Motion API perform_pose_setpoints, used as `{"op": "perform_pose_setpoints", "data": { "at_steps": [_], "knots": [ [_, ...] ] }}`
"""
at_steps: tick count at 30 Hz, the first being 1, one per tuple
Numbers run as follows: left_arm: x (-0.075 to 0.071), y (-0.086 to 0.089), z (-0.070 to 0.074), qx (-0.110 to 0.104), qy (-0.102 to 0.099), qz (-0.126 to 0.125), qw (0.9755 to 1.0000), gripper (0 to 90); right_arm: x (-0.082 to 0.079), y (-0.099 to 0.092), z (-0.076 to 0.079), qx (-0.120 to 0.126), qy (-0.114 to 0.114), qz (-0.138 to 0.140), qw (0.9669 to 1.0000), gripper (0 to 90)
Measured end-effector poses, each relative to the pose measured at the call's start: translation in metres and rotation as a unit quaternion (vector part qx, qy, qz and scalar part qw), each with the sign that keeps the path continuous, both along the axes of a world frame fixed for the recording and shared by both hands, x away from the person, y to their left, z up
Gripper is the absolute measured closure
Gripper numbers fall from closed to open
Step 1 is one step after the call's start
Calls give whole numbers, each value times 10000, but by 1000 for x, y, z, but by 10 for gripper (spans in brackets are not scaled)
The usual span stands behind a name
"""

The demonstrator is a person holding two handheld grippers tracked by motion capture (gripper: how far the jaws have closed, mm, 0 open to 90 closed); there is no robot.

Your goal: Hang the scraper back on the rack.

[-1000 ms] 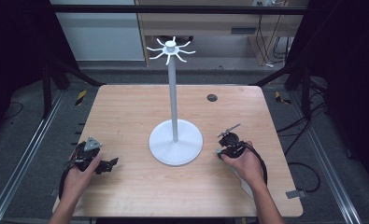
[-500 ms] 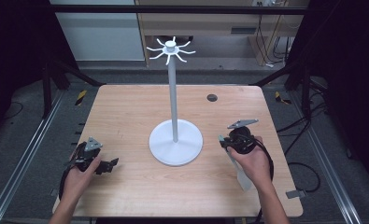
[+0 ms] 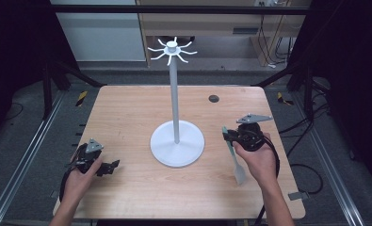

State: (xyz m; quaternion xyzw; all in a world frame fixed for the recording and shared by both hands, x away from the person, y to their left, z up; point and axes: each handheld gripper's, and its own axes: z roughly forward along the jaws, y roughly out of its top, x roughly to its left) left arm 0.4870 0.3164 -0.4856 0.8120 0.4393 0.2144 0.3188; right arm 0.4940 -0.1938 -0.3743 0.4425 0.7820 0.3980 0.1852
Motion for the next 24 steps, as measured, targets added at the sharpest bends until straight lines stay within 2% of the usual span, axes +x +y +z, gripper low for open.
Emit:
{"op": "perform_pose_setpoints", "data": {
  "at_steps": [12,14,24],
  "knots": [
    [0,1,0,-28,12,18,10000,28,4,4,29,256,-408,-29,9988,749],
    [0,1,0,-41,6,37,10000,28,5,7,37,286,-538,1,9981,748],
    [-2,1,1,-105,-10,16,9999,29,5,15,57,527,-878,34,9947,748]
  ]
}}
